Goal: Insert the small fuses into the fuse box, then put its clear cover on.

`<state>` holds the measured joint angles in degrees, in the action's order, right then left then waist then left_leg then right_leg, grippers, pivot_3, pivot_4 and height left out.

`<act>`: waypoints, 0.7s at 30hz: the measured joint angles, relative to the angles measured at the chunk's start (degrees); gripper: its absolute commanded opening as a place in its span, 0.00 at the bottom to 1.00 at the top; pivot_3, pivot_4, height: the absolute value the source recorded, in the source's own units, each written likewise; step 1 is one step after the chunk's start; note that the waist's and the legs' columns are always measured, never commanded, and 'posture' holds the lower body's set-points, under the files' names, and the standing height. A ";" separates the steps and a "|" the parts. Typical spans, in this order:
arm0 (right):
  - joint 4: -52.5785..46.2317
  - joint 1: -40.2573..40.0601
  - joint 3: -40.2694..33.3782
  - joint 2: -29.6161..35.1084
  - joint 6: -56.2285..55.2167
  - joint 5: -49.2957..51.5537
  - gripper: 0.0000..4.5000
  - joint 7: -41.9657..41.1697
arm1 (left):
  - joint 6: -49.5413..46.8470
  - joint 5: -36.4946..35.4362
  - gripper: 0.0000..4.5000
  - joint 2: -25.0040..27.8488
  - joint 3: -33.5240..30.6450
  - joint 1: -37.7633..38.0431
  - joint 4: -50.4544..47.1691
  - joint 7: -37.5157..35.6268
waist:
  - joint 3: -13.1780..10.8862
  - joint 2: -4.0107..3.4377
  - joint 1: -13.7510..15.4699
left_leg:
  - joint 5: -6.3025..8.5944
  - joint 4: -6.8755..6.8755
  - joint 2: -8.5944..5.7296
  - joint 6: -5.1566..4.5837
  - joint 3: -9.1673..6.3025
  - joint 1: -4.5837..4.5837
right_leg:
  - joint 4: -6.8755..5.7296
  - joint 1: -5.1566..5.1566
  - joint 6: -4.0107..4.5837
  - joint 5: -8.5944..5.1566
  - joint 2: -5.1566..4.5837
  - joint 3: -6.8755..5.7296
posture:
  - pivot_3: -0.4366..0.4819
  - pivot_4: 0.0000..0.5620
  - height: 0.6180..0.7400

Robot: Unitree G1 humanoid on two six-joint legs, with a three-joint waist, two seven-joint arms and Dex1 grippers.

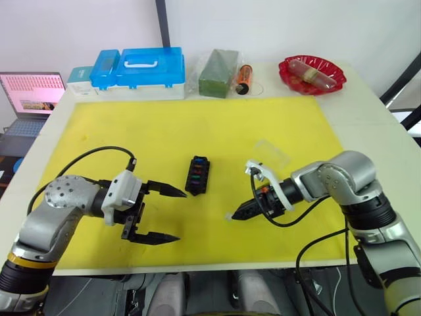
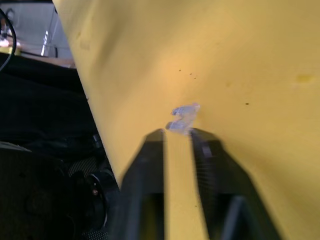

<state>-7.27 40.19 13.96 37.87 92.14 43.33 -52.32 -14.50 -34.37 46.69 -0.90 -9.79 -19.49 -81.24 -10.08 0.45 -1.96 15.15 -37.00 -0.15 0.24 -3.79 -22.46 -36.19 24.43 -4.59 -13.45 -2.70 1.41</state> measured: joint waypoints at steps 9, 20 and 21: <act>2.57 -6.20 -7.98 0.88 0.00 7.61 0.30 6.02 | -0.21 -0.03 1.00 0.04 0.00 0.52 -1.14 0.40 | 0.00 0.00 0.19 | 0.00 0.00 0.00 0.00 0.01 0.00 | 0.00 -0.02 0.00 0.00 0.01 0.01 | 0.48 0.27 1.00; 3.21 -8.89 -10.93 -3.06 0.00 16.20 0.30 14.16 | -1.34 -0.11 1.00 0.03 0.15 0.04 -1.63 0.93 | 0.01 0.01 0.28 | 0.00 -0.01 0.01 0.00 0.00 0.01 | -0.01 -0.04 -0.01 0.00 0.06 0.02 | 0.48 0.27 1.00; 3.20 -9.52 -10.95 -3.88 0.00 16.29 0.30 14.86 | -1.50 -0.12 1.00 0.03 0.19 0.04 -1.77 1.10 | 0.01 0.01 0.34 | 0.00 -0.01 0.02 0.00 0.00 0.01 | -0.01 -0.04 -0.02 0.00 0.06 0.02 | 0.48 0.27 1.00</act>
<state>-4.06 30.67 3.01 33.99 92.15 59.62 -37.46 -16.01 -34.50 46.72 -0.71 -9.75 -21.27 -80.13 -10.07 0.47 -1.62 15.15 -37.01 -0.14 0.23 -3.79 -22.45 -36.19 24.39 -4.61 -13.45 -2.63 1.42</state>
